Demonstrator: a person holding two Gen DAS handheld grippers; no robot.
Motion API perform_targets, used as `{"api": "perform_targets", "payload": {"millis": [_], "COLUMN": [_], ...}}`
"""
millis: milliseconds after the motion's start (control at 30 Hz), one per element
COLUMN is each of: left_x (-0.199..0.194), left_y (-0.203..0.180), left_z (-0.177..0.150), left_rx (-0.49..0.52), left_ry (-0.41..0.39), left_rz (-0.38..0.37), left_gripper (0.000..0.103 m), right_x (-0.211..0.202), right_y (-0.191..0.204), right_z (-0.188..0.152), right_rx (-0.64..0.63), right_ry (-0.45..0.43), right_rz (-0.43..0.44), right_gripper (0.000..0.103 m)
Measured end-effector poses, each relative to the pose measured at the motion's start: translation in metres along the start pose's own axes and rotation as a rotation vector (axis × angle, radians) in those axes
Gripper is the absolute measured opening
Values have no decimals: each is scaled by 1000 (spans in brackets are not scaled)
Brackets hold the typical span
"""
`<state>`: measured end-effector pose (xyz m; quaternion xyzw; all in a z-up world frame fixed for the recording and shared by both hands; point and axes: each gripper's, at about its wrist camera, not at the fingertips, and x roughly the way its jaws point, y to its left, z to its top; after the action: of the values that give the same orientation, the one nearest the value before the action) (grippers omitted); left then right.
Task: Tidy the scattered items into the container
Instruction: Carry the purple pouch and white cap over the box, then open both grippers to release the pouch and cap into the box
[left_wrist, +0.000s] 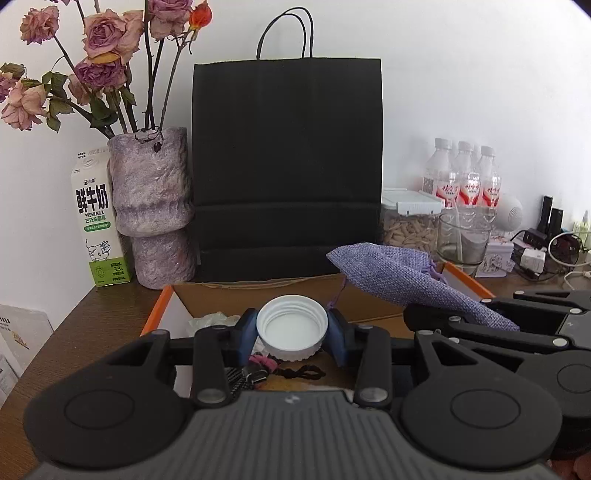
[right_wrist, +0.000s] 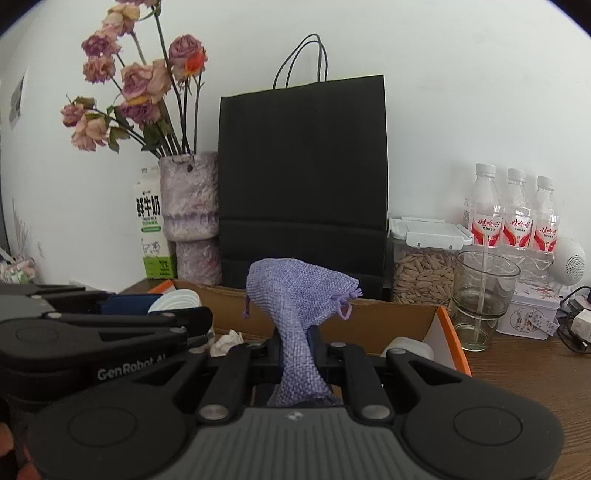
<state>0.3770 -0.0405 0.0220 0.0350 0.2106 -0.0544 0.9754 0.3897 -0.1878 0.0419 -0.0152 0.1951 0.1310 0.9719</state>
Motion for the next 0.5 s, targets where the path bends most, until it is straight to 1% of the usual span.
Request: {"api": "perform_targets", "payload": {"millis": [133,233,300,333,367,400,433,467,500], "left_x": [7,6,4,3,3,3,3,1,-1], "left_y": [-2,-3,-4,-4,-2,-1,2,5,9], "left_z": [-7,-9,-9,-9,-9,-9,-9,-8,-7], "left_rx": [24,35,38,36,28,19,6,-8,-22], "left_ry": [17,9,2,1,4,9,8,5,-4], "left_rz": [7,17,14,15,21,27,34,48,68], "left_gripper": [41,41,41,42,45,49,56,66,72], "right_x": [8,9,8,7,7,6,5,4,3], "right_y": [3,4,5,5,4,3,1,-2,-6], "right_z": [-8,-11,-12,-12,-12,-12,-11,-10,-9], "right_rx": [-18,-27,-27,-26,-27,-23,-11,5,28], "right_ry": [31,44,47,46,47,57,65,70,75], "right_rz": [-2,-5,-2,-6,-15,-24,-37,-48,-61], "right_gripper": [10,12,17,18,21,28,33,45,57]}}
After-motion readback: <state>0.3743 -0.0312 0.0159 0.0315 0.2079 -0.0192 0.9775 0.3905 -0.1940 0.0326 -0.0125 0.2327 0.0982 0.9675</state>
